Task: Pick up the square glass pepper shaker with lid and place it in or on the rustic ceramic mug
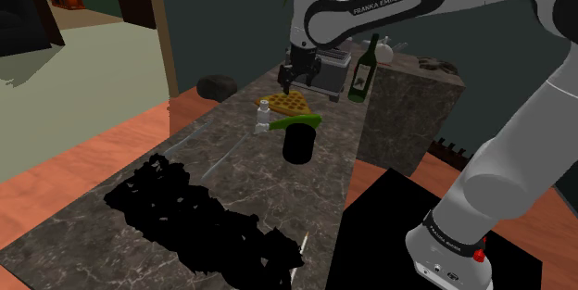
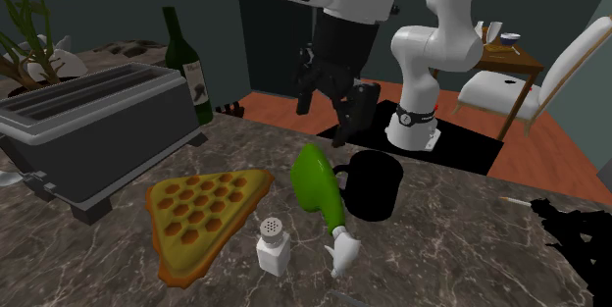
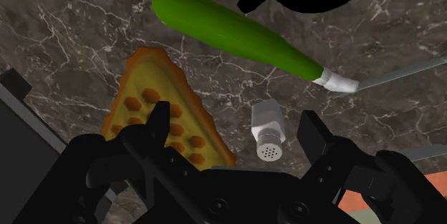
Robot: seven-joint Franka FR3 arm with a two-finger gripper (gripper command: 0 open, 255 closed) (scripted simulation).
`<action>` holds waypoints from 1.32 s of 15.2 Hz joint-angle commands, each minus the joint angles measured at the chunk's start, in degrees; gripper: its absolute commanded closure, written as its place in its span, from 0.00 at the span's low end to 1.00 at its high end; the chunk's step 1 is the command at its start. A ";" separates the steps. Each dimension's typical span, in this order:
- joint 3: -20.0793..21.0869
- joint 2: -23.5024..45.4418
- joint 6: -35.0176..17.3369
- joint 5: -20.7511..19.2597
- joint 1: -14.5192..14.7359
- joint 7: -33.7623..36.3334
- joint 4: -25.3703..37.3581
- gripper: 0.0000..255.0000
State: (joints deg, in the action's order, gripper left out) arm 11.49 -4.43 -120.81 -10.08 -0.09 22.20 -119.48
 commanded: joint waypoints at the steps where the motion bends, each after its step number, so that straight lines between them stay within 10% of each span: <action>1: 0.59 4.57 -0.93 -1.72 0.22 2.09 3.26 0.00; 10: 0.60 24.39 -0.44 -8.73 3.37 8.95 21.99 0.00; 20: -0.16 27.25 -4.87 -9.94 3.13 9.70 20.40 0.00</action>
State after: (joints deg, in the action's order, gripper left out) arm 11.34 22.71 -125.62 -19.99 3.02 31.86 -99.16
